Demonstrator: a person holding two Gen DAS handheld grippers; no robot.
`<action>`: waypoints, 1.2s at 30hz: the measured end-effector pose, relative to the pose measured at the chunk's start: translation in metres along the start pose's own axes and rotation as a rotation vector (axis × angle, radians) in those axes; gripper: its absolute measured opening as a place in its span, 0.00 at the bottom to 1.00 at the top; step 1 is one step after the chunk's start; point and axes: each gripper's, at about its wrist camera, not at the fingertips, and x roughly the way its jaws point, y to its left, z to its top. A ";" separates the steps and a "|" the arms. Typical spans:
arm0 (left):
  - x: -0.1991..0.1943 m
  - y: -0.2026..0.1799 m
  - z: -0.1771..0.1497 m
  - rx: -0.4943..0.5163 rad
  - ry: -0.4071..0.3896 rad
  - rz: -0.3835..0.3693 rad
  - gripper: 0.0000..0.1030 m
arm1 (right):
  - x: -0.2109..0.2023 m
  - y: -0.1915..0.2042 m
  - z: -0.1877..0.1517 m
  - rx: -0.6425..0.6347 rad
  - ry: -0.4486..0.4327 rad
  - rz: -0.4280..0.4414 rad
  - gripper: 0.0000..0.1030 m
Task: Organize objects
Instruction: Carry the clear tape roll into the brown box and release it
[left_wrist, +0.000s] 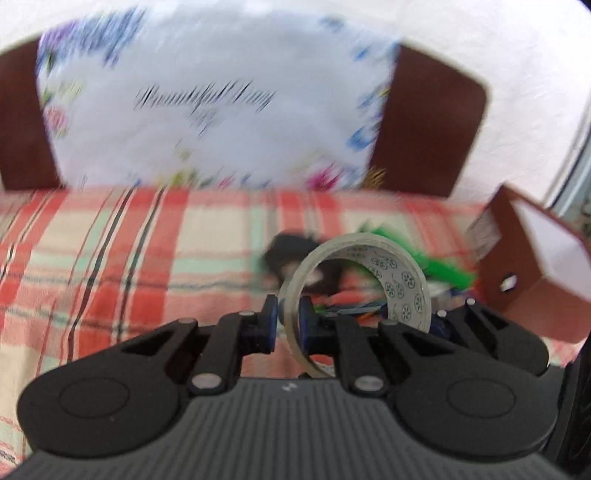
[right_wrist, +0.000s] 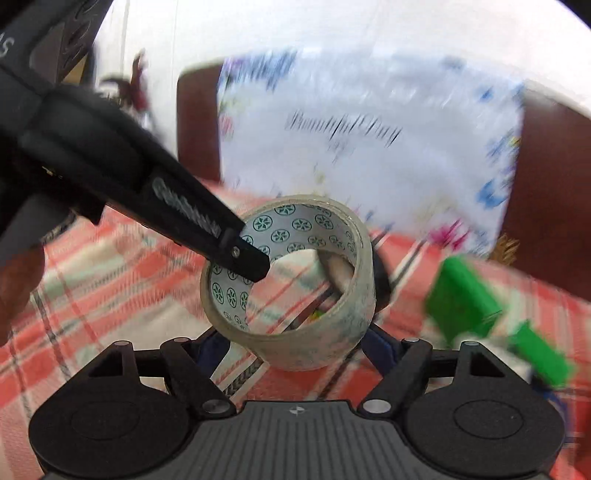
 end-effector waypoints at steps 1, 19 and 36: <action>-0.002 -0.016 0.005 0.027 -0.027 -0.021 0.13 | -0.015 -0.003 0.001 0.002 -0.035 -0.020 0.74; 0.139 -0.300 0.035 0.262 0.015 -0.296 0.13 | -0.169 -0.221 -0.049 0.248 -0.069 -0.439 0.74; 0.072 -0.282 0.050 0.235 0.001 -0.144 0.23 | -0.200 -0.257 -0.063 0.329 -0.195 -0.574 0.82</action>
